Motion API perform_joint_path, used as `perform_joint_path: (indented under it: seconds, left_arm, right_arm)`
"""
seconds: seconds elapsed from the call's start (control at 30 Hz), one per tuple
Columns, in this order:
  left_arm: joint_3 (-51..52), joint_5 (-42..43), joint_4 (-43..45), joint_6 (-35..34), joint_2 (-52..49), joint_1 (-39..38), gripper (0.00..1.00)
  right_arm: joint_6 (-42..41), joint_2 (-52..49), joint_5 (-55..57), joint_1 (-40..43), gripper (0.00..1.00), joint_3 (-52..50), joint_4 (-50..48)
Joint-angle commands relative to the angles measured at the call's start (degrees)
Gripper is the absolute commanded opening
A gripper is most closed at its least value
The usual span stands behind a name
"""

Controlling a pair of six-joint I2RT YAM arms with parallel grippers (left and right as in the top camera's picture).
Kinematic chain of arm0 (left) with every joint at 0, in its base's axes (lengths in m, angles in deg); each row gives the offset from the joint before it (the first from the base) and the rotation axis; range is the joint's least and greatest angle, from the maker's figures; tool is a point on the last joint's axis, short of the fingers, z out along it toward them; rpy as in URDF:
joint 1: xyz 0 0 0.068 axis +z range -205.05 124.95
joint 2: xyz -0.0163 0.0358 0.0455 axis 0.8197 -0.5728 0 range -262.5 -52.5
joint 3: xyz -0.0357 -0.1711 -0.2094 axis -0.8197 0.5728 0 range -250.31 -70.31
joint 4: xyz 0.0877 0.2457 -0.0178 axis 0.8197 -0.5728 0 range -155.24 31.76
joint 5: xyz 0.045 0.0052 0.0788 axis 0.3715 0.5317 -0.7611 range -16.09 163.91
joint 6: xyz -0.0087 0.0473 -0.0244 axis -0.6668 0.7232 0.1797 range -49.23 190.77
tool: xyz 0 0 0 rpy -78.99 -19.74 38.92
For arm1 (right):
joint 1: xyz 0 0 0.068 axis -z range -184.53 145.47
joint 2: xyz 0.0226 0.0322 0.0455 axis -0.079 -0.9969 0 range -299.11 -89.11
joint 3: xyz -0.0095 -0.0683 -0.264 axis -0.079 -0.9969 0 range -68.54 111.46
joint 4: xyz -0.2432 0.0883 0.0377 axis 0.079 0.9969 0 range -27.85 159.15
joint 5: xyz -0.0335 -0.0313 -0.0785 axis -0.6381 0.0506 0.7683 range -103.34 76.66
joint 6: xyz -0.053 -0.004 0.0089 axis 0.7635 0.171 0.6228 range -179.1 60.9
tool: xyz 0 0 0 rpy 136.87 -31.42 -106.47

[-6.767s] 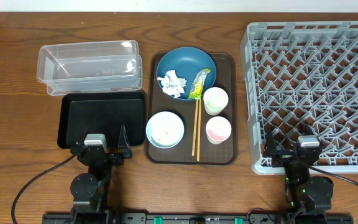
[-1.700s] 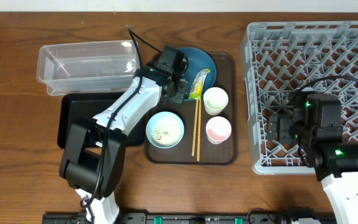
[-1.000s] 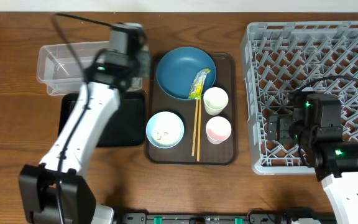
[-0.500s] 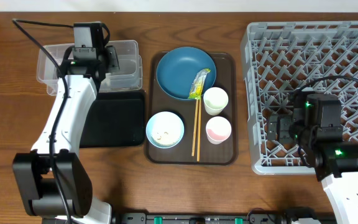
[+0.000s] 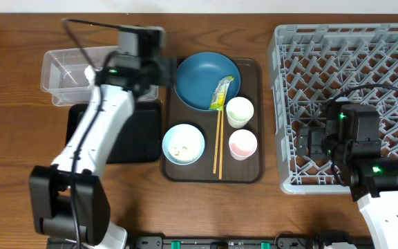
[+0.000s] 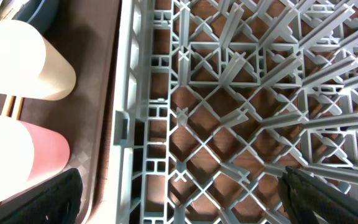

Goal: Sort waste into correct bins and load items into the dishwasher rack
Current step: 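Carry the tissue left and drop it into the clear bin, then grasp the yellow snack wrapper on the blue plate with the left gripper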

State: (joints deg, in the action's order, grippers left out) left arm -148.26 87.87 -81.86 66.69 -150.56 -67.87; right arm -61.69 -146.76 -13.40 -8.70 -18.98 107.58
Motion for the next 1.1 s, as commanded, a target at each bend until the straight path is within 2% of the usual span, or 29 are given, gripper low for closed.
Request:
perform_joint_path:
  seconds: [0.0, 0.23, 0.3, 0.87, 0.9, 1.0, 1.07]
  left_arm:
    - [-0.9, 2.1, 0.2, 0.3, -3.9, -4.4, 0.7]
    - [-0.9, 2.1, 1.8, 0.3, -10.3, -10.6, 0.73]
    - [-0.9, 2.1, 2.8, 0.3, -11.7, -11.7, 0.76]
    - [-0.9, 2.1, 5.1, 0.3, -17.7, -14.6, 0.76]
    - [-0.9, 2.1, 5.1, 0.3, -17.8, -14.6, 0.74]
    - [-0.9, 2.1, 5.9, 0.4, -17.8, -14.6, 0.46]
    - [-0.9, 2.1, 6.2, 0.4, -17.8, -14.5, 0.32]
  right_arm:
    - [-0.5, 0.3, -0.2, -0.2, 0.99, 1.3, 0.3]
    - [-0.5, 0.3, -0.2, -0.2, 0.99, 1.3, 0.3]
    - [-0.5, 0.3, -0.2, -0.2, 0.99, 1.3, 0.3]
    - [-0.5, 0.3, -0.2, -0.2, 0.99, 1.3, 0.7]
    - [-0.5, 0.3, -0.2, -0.3, 0.99, 1.3, 0.7]
    - [-0.5, 0.3, -0.2, -0.2, 0.99, 1.3, 0.7]
    - [-0.5, 0.3, -0.2, -0.2, 0.99, 1.3, 0.7]
